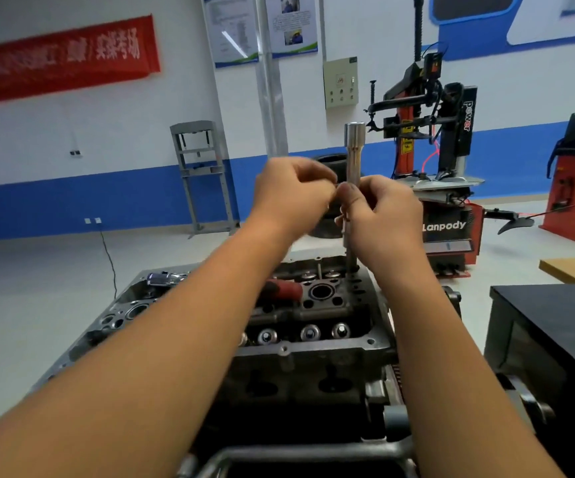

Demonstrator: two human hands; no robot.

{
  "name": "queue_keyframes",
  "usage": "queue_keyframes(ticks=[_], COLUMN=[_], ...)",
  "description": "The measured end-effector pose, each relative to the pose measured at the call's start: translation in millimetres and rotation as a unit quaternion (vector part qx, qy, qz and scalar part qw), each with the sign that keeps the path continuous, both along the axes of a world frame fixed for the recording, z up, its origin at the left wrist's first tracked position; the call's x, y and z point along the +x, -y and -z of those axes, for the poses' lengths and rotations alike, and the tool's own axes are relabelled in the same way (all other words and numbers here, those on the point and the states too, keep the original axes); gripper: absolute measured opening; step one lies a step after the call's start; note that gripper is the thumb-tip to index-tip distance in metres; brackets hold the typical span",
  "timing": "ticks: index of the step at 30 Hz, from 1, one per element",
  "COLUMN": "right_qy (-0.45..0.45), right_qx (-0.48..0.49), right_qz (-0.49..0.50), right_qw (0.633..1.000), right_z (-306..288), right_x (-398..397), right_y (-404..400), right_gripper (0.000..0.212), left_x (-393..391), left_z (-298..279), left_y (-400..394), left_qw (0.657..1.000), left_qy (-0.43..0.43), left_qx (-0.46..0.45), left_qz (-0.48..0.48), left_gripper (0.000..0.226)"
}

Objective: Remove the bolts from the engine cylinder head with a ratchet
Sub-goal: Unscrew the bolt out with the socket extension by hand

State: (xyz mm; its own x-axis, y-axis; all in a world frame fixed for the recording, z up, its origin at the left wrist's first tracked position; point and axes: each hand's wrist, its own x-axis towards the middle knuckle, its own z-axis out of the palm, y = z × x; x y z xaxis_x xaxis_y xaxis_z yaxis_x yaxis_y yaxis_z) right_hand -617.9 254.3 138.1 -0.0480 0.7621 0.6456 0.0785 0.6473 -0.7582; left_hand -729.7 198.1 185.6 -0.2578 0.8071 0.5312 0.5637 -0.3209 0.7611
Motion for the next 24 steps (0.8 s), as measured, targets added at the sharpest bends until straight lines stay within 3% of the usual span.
queue_keyframes(ticks=[3, 5, 8, 11, 13, 17, 21, 24], right_qy=[0.006, -0.003, -0.019, -0.014, -0.004, 0.057, 0.074, 0.085], right_qx=[-0.002, -0.008, -0.022, -0.014, -0.003, -0.006, 0.051, 0.078], right_qz=[-0.029, -0.054, -0.084, -0.087, -0.081, -0.032, 0.091, 0.124], right_qw=[1.0, 0.998, 0.996, 0.996, 0.997, 0.998, 0.992, 0.986], right_z=[1.2, 0.1, -0.6, 1.6, 6.6, 15.5, 19.1, 21.0], right_x=[1.8, 3.4, 5.2, 2.8, -2.6, -6.7, 0.8, -1.5], right_y=[-0.9, -0.9, -3.9, -6.4, -5.6, -7.7, -6.0, -3.8], right_gripper=[0.021, 0.022, 0.02, 0.021, 0.02, 0.024, 0.029, 0.033], left_x=[-12.5, -12.7, -8.9, -9.4, -14.1, -26.5, -21.1, -20.0], left_z=[-12.0, -16.8, -9.5, 2.2, 9.1, 13.0, 15.0, 15.2], left_y=[-13.3, -24.7, -39.7, -49.3, -51.7, -52.7, -52.5, -52.8], left_qw=[0.981, 0.963, 0.932, 0.892, 0.884, 0.915, 0.932, 0.933], left_qy=[0.103, 0.09, 0.098, 0.185, 0.222, 0.189, 0.186, 0.196], left_qx=[-0.01, -0.039, -0.032, 0.017, 0.049, 0.097, 0.125, 0.123], left_qz=[0.167, 0.25, 0.346, 0.412, 0.409, 0.343, 0.286, 0.276], left_gripper=[0.024, 0.036, 0.035, 0.031, 0.03, 0.024, 0.021, 0.02])
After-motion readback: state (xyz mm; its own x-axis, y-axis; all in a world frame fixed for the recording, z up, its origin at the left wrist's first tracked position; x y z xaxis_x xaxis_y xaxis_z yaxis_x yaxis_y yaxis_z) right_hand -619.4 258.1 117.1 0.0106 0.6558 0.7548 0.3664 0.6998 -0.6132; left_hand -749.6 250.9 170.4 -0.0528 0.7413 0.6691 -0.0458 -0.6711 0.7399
